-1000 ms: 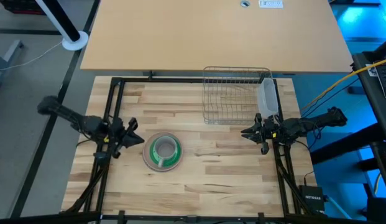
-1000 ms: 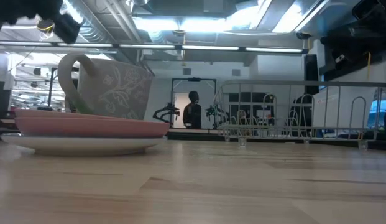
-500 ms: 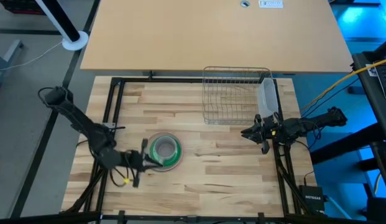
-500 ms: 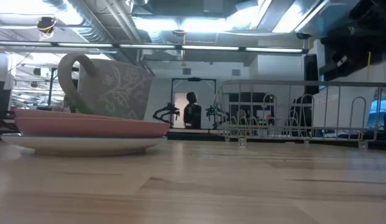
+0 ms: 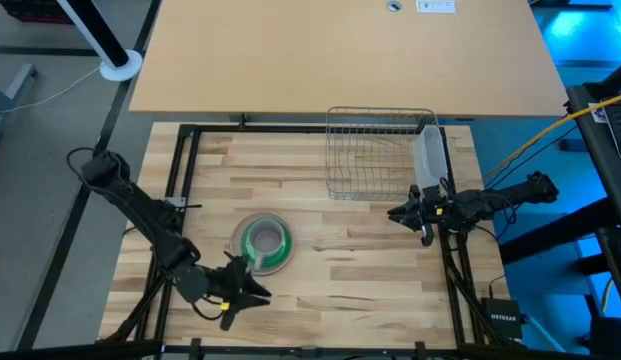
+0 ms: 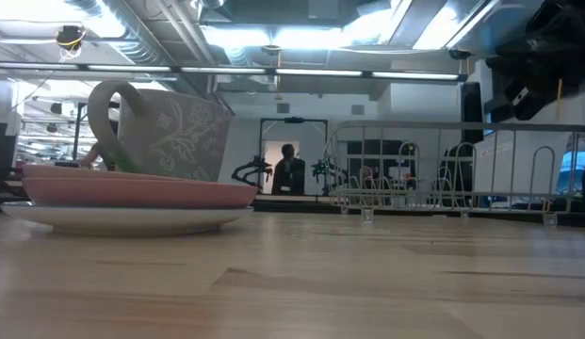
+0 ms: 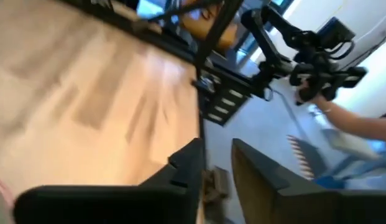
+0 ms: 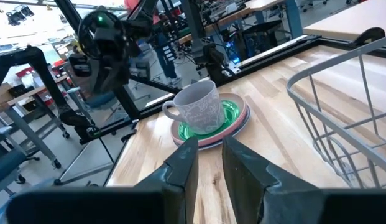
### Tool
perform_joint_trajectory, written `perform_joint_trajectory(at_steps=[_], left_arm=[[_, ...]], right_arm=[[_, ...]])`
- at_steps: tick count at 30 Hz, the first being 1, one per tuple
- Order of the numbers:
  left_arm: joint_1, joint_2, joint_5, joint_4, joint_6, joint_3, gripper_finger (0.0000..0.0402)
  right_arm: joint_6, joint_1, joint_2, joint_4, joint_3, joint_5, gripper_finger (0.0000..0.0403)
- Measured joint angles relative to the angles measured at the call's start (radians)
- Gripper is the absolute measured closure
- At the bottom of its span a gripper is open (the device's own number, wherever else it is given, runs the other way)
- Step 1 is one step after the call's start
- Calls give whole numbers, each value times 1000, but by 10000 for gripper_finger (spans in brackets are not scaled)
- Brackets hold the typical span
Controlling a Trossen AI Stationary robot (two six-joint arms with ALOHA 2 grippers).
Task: Sort dishes
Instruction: Move the gray mug to the top
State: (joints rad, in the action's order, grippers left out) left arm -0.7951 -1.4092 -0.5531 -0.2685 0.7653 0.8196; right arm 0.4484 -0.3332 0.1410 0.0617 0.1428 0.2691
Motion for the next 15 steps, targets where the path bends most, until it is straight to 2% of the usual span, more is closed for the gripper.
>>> perform_joint_trajectory(at_steps=[3,6,10,15], left_arm=[[-5,-2,103,1,133,0,286],[-15,-2,193,10,234,0,276],[-38,-2,183,150,359,2,284],[-41,-2,73,394,498,1,305]], right_arm=[[0,0,0,0,0,0,325],[0,0,0,0,0,0,325],[0,0,0,0,0,0,325],[0,0,0,0,0,0,325]])
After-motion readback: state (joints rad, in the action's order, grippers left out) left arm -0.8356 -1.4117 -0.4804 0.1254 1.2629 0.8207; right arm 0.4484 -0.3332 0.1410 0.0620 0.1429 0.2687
